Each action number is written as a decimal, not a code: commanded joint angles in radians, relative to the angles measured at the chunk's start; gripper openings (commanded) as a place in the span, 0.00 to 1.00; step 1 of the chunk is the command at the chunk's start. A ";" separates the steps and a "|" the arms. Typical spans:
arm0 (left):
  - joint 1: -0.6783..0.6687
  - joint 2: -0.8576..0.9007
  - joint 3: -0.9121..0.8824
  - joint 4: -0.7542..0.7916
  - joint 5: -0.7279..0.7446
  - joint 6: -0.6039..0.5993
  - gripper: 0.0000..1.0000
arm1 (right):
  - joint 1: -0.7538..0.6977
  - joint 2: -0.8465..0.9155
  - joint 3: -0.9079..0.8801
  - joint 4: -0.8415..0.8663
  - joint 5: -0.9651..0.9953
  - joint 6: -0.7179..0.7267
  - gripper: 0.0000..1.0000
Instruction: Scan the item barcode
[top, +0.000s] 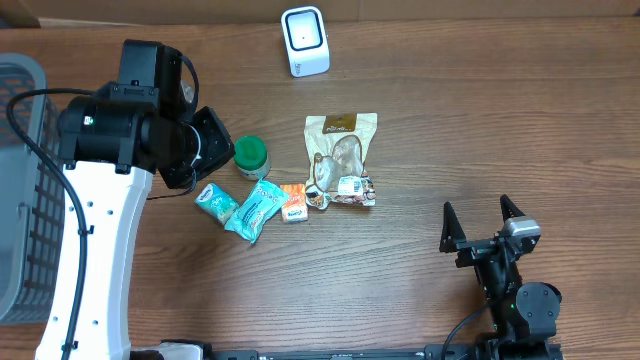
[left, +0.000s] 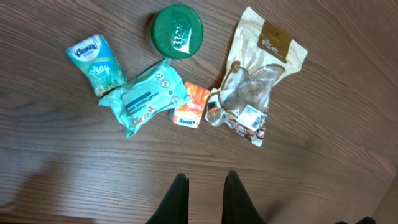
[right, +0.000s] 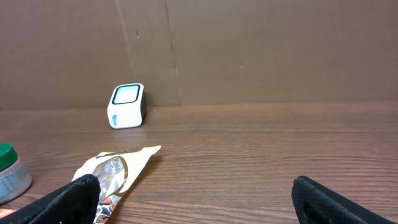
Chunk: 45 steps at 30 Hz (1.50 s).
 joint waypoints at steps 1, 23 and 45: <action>0.005 -0.001 0.011 -0.002 -0.034 -0.006 0.07 | -0.003 -0.008 -0.010 0.004 -0.002 0.004 1.00; 0.005 0.003 0.010 0.013 -0.519 0.382 1.00 | -0.003 -0.008 -0.010 0.004 -0.002 0.004 1.00; 0.283 0.003 0.010 0.064 -0.206 0.789 0.99 | -0.002 -0.008 -0.010 0.041 -0.064 0.005 1.00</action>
